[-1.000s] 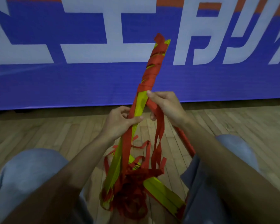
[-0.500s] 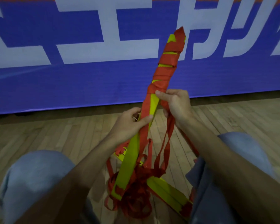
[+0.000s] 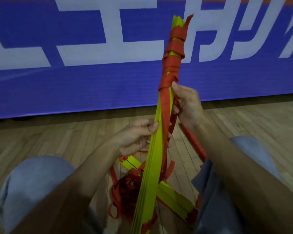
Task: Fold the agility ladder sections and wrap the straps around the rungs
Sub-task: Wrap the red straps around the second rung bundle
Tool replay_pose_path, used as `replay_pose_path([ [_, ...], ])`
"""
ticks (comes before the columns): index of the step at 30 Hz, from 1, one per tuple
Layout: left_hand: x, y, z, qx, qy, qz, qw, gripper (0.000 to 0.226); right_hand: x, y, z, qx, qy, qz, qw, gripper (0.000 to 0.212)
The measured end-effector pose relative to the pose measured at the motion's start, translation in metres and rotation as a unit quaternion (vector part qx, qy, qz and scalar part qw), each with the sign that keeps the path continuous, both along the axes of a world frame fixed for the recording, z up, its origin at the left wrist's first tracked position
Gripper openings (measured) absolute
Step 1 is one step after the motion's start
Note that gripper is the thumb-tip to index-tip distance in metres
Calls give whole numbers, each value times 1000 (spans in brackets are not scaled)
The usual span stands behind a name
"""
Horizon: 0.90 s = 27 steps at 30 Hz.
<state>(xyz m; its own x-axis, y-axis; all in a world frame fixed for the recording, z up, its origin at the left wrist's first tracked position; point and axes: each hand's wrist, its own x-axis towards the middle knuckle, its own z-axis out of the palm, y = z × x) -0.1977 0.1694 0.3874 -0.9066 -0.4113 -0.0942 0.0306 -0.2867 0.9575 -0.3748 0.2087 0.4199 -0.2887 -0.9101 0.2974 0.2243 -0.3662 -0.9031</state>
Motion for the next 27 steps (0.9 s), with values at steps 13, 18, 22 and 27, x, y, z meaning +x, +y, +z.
replay_pose_path([
  [13, 1, -7, -4, -109, -85, 238, 962, 28, -2, -3, -1, 79, 230, -74, 967, 48],
  [18, -4, -7, -6, -168, -134, 318, 923, 32, 1, -1, 1, 109, 221, -41, 968, 44],
  [22, -7, -10, -16, -281, -176, 365, 870, 47, 4, -4, -9, 125, 257, -66, 956, 30],
  [27, -6, -12, -10, -354, -195, 309, 861, 40, 4, -5, -11, 106, 200, -86, 970, 21],
])
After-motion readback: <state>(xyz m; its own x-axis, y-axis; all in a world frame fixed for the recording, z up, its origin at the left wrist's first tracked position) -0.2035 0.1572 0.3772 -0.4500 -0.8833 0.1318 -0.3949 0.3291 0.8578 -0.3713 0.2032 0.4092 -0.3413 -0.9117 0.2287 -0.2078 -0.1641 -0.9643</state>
